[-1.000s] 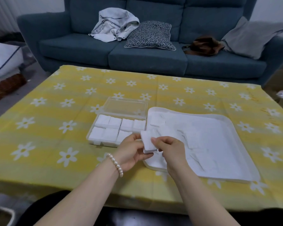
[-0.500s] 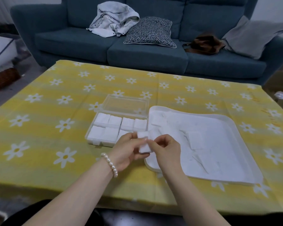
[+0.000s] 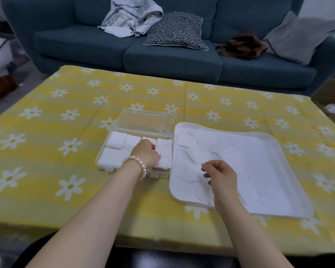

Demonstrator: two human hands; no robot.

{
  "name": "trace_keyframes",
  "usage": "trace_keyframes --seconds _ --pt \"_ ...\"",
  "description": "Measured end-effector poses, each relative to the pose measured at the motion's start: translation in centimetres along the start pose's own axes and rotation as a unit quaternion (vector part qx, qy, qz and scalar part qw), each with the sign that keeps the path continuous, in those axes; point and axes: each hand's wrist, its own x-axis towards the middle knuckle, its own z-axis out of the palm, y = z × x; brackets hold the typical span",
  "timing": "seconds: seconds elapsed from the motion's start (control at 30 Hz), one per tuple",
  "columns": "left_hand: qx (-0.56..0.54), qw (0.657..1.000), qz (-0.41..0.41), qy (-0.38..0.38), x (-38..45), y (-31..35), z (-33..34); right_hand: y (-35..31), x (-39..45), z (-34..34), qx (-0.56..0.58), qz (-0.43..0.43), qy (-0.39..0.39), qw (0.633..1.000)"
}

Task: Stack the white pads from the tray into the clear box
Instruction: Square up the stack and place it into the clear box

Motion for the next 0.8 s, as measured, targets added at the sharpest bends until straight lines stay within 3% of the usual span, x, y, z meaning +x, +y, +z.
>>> trace_keyframes --seconds 0.4,0.8 --pt "0.099 0.994 -0.034 -0.037 1.1 -0.1 0.0 0.9 0.8 -2.0 -0.013 -0.008 0.01 1.0" --pt "0.122 0.992 -0.023 -0.004 0.5 0.0 1.0 1.5 1.0 -1.4 -0.043 -0.002 -0.001 0.999"
